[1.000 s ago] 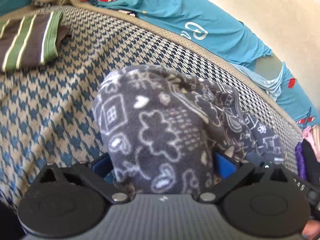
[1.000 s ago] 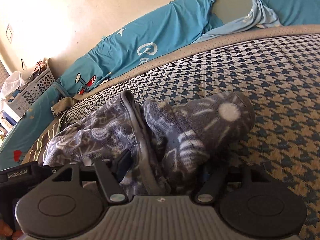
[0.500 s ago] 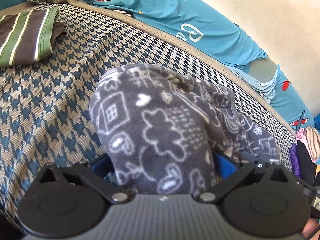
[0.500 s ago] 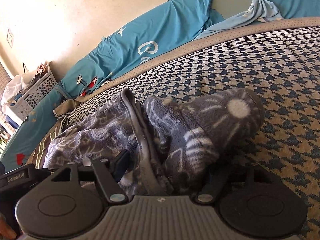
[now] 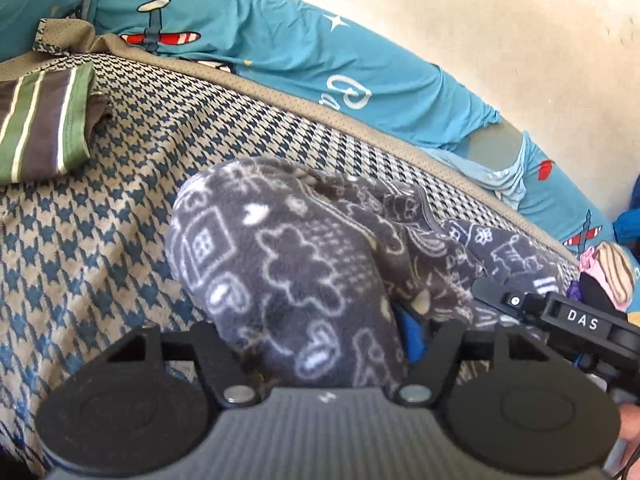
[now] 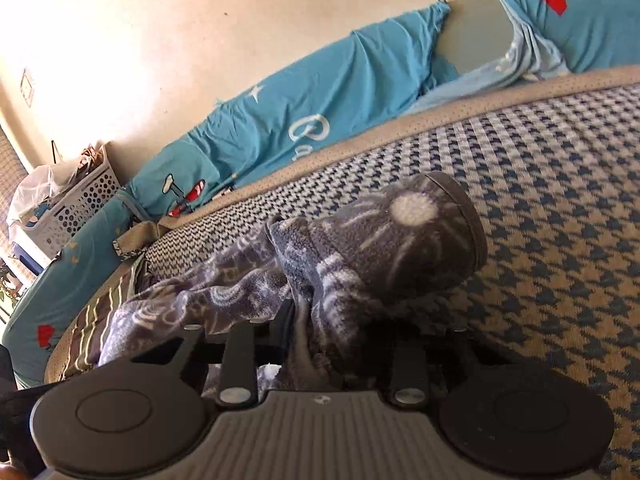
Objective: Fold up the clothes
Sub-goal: 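Lift the gripped fleece bundle with both tools and carry it toward the striped stack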
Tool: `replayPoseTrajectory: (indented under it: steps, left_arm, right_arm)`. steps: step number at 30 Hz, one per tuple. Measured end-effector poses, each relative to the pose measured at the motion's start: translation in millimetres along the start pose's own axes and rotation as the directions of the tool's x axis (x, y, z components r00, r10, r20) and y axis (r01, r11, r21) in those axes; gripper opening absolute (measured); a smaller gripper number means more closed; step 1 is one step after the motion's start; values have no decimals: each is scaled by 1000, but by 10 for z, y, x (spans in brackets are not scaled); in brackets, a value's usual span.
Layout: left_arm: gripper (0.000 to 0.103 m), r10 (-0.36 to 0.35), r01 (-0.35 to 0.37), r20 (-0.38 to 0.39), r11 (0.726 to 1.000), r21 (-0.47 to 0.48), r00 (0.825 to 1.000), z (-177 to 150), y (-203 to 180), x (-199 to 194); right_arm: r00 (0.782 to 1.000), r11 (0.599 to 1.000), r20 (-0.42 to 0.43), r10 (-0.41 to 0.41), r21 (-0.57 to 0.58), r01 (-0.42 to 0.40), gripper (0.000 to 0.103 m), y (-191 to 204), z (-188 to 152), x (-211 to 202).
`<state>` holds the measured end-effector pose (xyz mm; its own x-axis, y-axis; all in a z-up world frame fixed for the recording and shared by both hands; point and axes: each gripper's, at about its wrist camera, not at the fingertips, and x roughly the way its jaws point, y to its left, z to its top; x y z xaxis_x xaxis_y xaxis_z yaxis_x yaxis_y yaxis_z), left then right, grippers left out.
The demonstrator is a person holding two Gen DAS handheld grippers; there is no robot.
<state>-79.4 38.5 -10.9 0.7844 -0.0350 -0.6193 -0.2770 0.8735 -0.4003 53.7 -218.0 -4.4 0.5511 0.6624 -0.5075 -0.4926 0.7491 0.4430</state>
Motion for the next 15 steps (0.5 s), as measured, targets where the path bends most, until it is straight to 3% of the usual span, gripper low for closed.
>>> replayPoseTrajectory:
  steps: [15]
  left_arm:
    - [66,114,-115,112,993,3,987,242,454,-371]
  right_arm:
    - [995,992,20,99,-76,-98,31,629,33,243]
